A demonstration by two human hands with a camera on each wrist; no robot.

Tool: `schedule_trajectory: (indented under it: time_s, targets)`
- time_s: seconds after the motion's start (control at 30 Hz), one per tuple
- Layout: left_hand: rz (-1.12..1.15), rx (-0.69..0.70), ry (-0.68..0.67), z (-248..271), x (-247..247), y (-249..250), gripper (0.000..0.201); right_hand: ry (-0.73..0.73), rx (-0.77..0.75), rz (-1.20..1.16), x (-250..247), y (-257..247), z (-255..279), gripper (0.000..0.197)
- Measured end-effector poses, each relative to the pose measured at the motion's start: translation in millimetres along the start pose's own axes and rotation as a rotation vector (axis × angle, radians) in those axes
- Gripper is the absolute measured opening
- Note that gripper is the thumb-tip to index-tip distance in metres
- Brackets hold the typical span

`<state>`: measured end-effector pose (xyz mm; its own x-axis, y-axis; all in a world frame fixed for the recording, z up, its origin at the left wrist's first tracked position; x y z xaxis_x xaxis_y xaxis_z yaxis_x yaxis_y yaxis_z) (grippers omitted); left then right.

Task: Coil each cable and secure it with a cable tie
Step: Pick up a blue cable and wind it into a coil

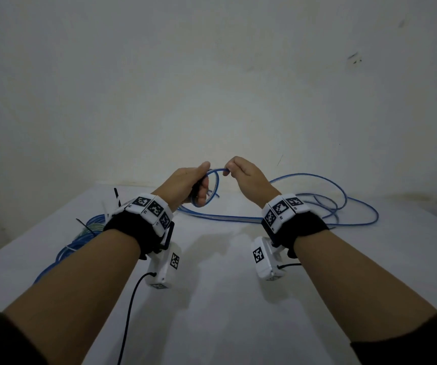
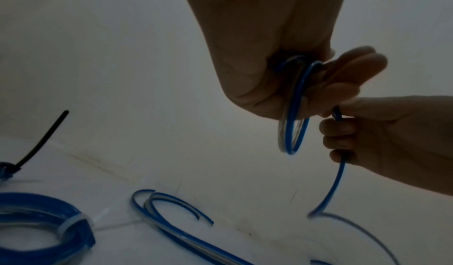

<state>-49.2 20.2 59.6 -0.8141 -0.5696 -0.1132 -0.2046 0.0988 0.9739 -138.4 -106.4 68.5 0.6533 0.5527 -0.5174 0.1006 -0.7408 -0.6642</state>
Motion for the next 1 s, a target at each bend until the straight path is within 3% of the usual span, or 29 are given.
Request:
schedule_trajectory:
  time_s: [0.1,0.27,0.4,0.5,0.6,0.7,0.83,0.93,1.0]
  targets:
    - [0.056,-0.034,0.033,-2.6,-0.5,-4.9,0.048,0.017,0.036,-0.071,6.1,-0.8,1.2,0.023]
    - [0.242,-0.077,-0.009,-3.6,-1.7,-6.1,0.036,0.034,0.115,-0.165,3.9,9.9,4.9,0.003]
    - [0.249,-0.004,0.034,-2.6,-7.8,-3.6,0.038,0.142,0.082,-0.021,-7.5,27.7,6.4,0.009]
    - [0.299,0.013,0.094,-3.8,-16.2,-2.7,0.042,0.188,0.138,0.062,-15.1,49.6,12.1,0.01]
    - [0.401,-0.024,0.091,-6.9,-18.6,-4.5,0.039,0.213,0.234,0.013,-17.7,64.9,20.3,0.013]
    - [0.501,-0.047,0.074,-10.0,-13.7,-5.3,0.03,0.225,0.22,0.001,-18.4,68.3,21.8,0.013]
    - [0.532,0.073,0.07,-14.9,-4.1,-0.2,0.029,0.239,0.171,0.025,-17.2,66.6,16.9,0.012]
    - [0.51,0.174,0.055,-16.4,6.9,7.7,0.026,0.138,0.161,0.008,-7.4,59.9,16.0,0.013]
    - [0.368,0.244,0.081,-20.0,14.1,11.0,0.021,0.042,0.113,0.057,1.1,50.4,13.9,0.013]
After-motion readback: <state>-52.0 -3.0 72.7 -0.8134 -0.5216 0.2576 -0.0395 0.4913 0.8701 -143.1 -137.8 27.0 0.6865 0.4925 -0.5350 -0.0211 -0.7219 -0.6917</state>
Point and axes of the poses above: each hand's wrist, its own z-axis away from the middle knuckle, its own x-axis out of the palm, y = z × x, the point moved 4 cm from there along -z, towards the middle knuckle
